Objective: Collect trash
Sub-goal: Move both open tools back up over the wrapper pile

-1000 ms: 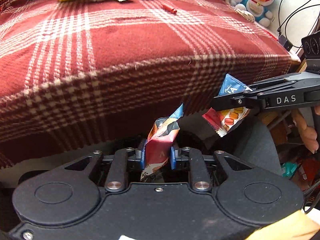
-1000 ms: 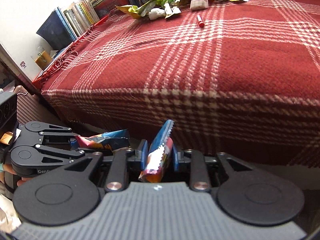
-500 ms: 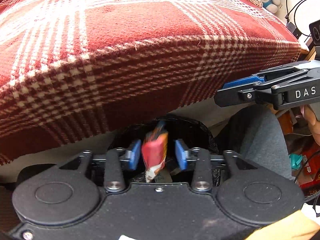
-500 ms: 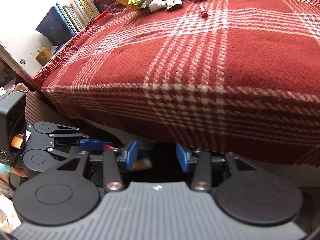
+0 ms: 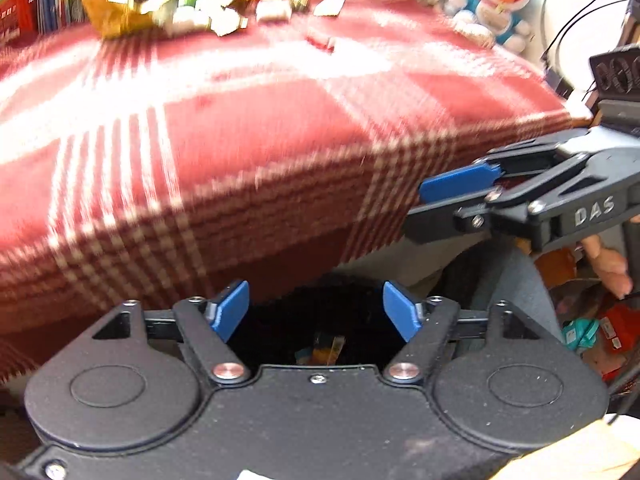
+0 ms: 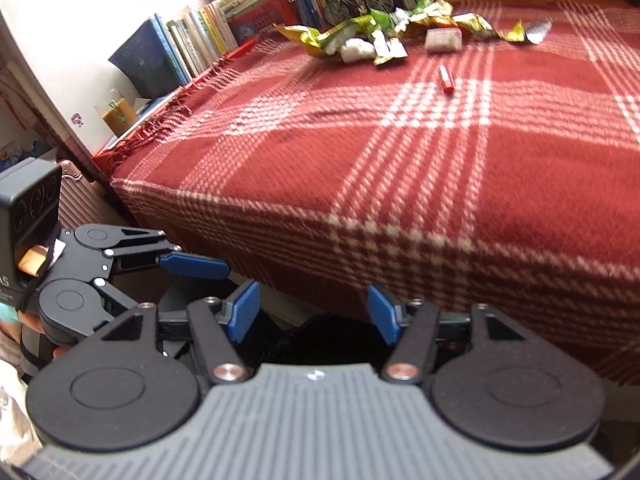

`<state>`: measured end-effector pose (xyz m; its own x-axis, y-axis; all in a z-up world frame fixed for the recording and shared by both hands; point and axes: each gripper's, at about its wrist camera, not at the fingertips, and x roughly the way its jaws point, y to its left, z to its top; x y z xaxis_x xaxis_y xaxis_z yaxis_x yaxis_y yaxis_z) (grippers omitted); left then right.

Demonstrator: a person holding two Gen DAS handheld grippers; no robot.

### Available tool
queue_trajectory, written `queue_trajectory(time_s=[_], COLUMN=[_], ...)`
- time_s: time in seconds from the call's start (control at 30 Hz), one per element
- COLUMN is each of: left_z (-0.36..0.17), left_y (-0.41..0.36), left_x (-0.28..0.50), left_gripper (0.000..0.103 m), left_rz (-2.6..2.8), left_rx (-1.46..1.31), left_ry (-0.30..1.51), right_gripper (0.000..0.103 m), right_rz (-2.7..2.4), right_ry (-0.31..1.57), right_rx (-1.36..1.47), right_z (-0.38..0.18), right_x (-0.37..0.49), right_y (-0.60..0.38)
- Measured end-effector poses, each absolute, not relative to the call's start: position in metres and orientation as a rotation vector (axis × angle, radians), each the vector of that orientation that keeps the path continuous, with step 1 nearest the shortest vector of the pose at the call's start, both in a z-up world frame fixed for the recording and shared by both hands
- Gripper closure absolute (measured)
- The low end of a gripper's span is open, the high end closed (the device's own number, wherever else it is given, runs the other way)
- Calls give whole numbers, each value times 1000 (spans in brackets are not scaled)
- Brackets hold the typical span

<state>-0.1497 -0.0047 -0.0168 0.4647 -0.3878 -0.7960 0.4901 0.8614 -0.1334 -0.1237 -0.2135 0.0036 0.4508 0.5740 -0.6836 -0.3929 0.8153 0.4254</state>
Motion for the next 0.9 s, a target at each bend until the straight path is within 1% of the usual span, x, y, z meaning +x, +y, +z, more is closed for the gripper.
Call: queue_trajectory(time_s=[0.07, 0.13, 0.3, 0.47, 0.5, 0.53, 0.67, 0.73, 0.8, 0.9], left_z=[-3, 12, 48, 71, 73, 74, 71, 68, 64, 59], left_y=[-1, 3, 11, 16, 19, 20, 22, 22, 24, 39], left_x=[-149, -149, -137, -106, -96, -87, -46, -27, -3, 30], left_gripper=[26, 20, 12, 11, 13, 16, 28, 41, 45, 46], left_rz=[-553, -553, -507, -406, -393, -384, -338, -310, -276, -204], left_rx=[110, 98, 77, 66, 53, 39, -25, -42, -91, -228], left_ry=[902, 853, 708, 603, 590, 584, 589, 602, 616, 629], right_gripper=[28, 28, 26, 27, 31, 33, 48, 52, 55, 56], right_rz=[613, 622, 604, 468, 445, 423, 350, 322, 310, 283], right_ry=[896, 859, 744, 676, 670, 664, 654, 664, 677, 699], right_rx=[209, 203, 191, 88, 77, 71, 40, 27, 25, 16], right_z=[13, 24, 56, 76, 77, 79, 78, 73, 69, 60], right_x=[-124, -124, -119, -98, -93, -88, -66, -56, -46, -30], right_y=[-215, -216, -224, -226, -226, -226, -223, -219, -216, -211])
